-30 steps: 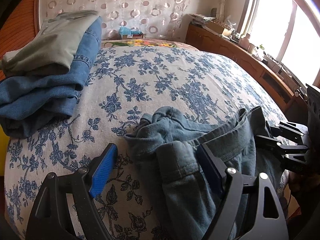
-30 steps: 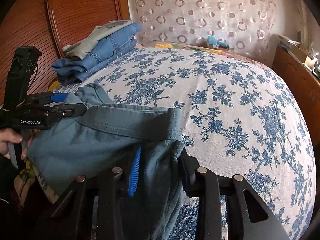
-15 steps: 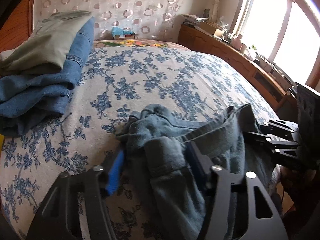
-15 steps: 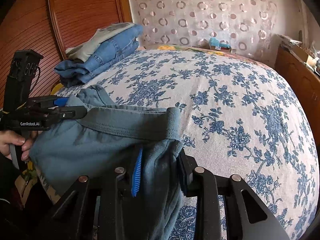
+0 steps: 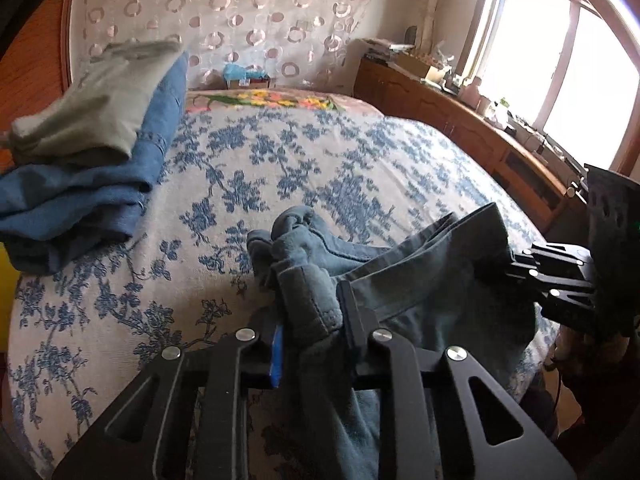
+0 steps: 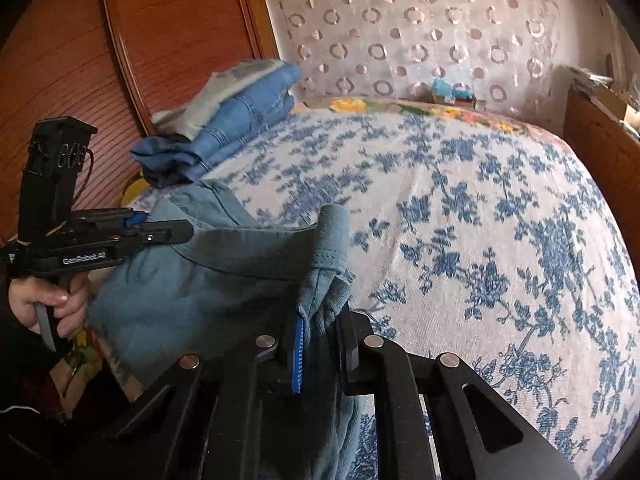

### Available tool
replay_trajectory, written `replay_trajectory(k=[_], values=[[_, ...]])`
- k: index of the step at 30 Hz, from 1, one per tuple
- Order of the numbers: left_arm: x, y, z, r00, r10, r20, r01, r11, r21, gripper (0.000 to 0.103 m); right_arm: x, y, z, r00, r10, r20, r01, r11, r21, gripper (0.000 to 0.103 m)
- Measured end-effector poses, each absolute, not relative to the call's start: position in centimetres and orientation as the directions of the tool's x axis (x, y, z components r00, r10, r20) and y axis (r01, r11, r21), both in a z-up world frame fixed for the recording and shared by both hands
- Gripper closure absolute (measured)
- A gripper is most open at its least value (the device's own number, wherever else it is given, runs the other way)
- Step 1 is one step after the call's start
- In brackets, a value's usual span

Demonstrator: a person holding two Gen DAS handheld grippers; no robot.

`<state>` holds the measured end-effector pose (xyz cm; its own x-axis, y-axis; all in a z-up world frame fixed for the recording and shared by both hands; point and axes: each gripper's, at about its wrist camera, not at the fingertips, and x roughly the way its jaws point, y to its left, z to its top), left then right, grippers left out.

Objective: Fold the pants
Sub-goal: 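Lift the folded shorts off the bed with both grippers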

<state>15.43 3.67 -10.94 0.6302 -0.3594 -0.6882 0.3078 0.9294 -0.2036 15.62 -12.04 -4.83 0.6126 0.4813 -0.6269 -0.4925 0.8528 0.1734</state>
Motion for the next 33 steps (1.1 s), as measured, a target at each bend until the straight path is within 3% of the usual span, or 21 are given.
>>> replay_trajectory(k=[33], values=[[12.8,3.8,-0.7,0.801,-0.357,-0.482,0.330,0.933,-0.142,0.083,12.6,-12.6,4.3,0.744,0.492,-0.452,-0.548,0.837,0.009,0.092]])
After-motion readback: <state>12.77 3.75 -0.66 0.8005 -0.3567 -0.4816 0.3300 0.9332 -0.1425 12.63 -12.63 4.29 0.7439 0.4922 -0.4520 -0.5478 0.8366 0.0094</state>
